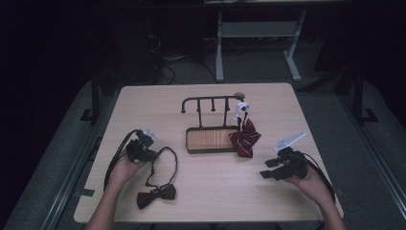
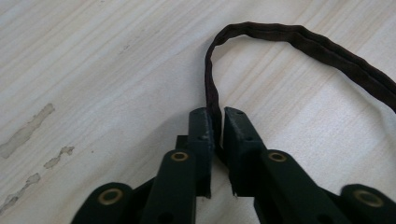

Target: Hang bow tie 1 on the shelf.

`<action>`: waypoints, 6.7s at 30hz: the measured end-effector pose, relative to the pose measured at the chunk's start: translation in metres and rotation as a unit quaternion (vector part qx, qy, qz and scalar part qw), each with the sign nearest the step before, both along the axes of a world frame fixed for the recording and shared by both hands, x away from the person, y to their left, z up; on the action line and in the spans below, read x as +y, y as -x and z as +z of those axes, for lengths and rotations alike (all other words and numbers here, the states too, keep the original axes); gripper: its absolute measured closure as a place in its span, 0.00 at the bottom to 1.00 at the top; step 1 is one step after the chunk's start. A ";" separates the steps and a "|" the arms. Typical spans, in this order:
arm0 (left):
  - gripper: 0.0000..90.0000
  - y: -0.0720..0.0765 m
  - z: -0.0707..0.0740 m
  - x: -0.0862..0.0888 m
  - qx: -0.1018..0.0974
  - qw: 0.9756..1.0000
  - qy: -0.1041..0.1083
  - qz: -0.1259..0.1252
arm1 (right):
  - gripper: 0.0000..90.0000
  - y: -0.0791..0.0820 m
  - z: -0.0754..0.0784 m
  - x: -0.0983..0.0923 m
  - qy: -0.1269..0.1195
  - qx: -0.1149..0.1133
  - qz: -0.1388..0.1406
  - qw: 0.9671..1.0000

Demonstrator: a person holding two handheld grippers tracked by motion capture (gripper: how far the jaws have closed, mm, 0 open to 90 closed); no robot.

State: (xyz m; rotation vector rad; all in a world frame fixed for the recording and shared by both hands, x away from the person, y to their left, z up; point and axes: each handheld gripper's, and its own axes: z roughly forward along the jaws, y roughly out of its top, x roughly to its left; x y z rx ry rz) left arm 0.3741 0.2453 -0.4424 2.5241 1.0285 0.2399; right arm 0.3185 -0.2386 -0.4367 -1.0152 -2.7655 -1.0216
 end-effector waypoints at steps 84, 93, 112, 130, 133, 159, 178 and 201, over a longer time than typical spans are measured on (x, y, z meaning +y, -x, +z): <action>0.99 0.042 0.078 -0.027 -0.041 0.991 0.040 -0.119 | 0.48 -0.001 0.004 -0.005 -0.016 -0.006 -0.005 1.000; 1.00 0.040 0.098 -0.027 -0.045 0.990 0.035 -0.128 | 0.48 0.000 0.006 -0.008 -0.018 -0.008 -0.008 1.000; 1.00 0.041 0.124 -0.033 -0.051 0.987 0.041 -0.150 | 0.48 0.001 0.010 -0.009 -0.020 -0.015 -0.007 1.000; 1.00 0.034 0.142 -0.041 -0.055 0.984 0.041 -0.162 | 0.48 0.001 0.011 -0.011 -0.020 -0.018 -0.009 1.000; 1.00 0.033 0.144 -0.043 -0.054 0.984 0.042 -0.162 | 0.48 0.001 0.011 -0.011 -0.019 -0.018 -0.009 1.000; 1.00 0.017 0.163 -0.054 -0.054 0.983 0.039 -0.171 | 0.49 -0.001 0.010 -0.015 -0.026 -0.017 -0.011 0.999; 1.00 -0.002 0.176 -0.054 -0.057 0.984 0.045 -0.160 | 0.49 -0.006 0.009 -0.017 -0.028 -0.016 -0.009 0.999; 1.00 -0.029 0.198 -0.061 -0.059 0.989 0.026 -0.134 | 0.49 -0.004 0.014 -0.016 -0.026 -0.024 -0.006 0.999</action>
